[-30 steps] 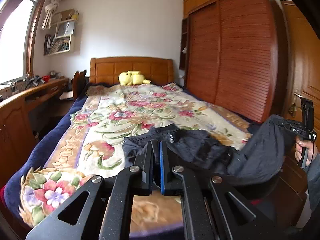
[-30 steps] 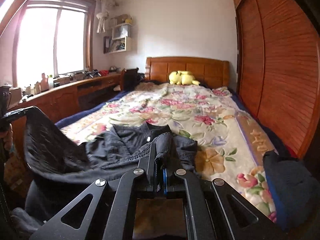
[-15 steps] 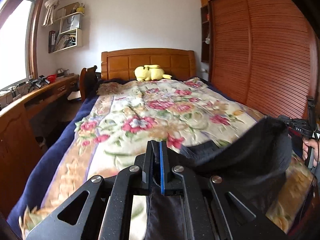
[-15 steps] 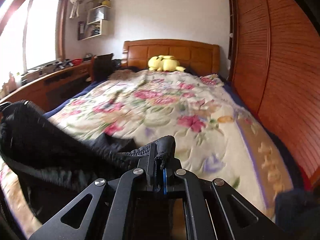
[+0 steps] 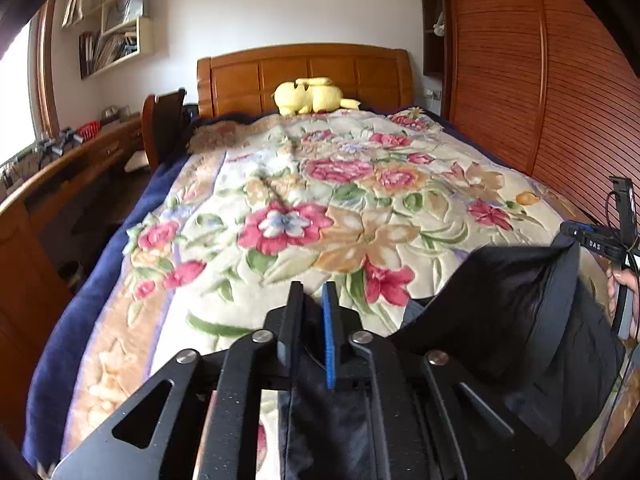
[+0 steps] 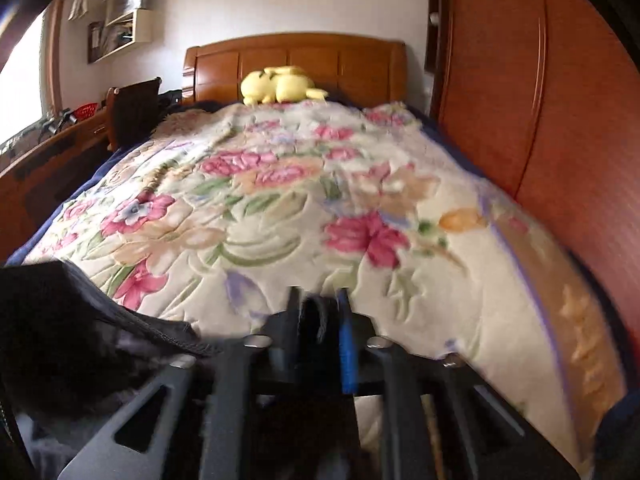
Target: Fold large clothes
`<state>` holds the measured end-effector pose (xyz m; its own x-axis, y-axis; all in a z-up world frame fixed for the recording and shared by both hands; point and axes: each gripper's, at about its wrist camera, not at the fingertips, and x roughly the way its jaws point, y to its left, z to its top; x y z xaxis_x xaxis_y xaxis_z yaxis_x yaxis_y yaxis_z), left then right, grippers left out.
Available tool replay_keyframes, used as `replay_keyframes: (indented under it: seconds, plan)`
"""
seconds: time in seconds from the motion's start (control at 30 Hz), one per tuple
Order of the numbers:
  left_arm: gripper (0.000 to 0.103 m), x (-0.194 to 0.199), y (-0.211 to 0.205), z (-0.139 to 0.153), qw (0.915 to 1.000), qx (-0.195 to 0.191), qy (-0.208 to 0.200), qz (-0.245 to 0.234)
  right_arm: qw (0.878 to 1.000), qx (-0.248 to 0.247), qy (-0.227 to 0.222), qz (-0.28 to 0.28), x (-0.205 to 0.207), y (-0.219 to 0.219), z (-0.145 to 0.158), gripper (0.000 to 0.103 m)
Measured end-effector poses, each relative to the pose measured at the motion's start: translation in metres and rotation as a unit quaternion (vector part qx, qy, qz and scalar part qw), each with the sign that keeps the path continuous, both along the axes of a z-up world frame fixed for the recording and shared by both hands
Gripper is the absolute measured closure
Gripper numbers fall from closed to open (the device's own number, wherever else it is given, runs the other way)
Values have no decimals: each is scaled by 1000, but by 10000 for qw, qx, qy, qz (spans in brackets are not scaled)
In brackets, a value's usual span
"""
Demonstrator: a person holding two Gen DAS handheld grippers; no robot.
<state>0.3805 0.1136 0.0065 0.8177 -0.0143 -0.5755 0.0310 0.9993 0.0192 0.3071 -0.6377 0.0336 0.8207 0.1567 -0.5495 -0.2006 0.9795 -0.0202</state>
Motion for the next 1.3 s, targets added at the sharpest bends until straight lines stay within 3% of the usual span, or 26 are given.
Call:
replay_keyframes:
  seconds: [0.03,0.1,0.3,0.6,0.73,0.87,0.97,1.2,1.3]
  plan:
    - [88,-1,-1,-4,10000,11,5,-7,10000,52,4,16,1,1,-2,47]
    - [79,-11,-1,-12,9999,-64,84,-86,9996,-9,168,226,2,2,-10,40]
    - [70,-45,-1,-24,9989,-272,297,-231,9954,-513,405,698,-54,-2,-28,39]
    - [69,-117,-14,-41,9982,-311,407,-297,9926,-315,801,854,-135,-59,-47,32]
    - [69,-140,-19,-47,9983,-289,411,-311,9918,-427,941,757,-147,-70,-57,30]
    - [43,-159,-20,-53,9981,-327,406,-333,9920,-289,1040,659,-140,-76,-71,25]
    - [34,-168,-19,-62,9981,-275,461,-302,9923,-194,1039,647,-143,-77,-84,22]
    - [32,-175,-4,-98,9962,-439,729,-177,9933,341,919,618,-149,-91,-98,19]
    - [32,-174,-1,-112,9949,-413,917,-124,9943,335,831,576,-154,-95,-98,19]
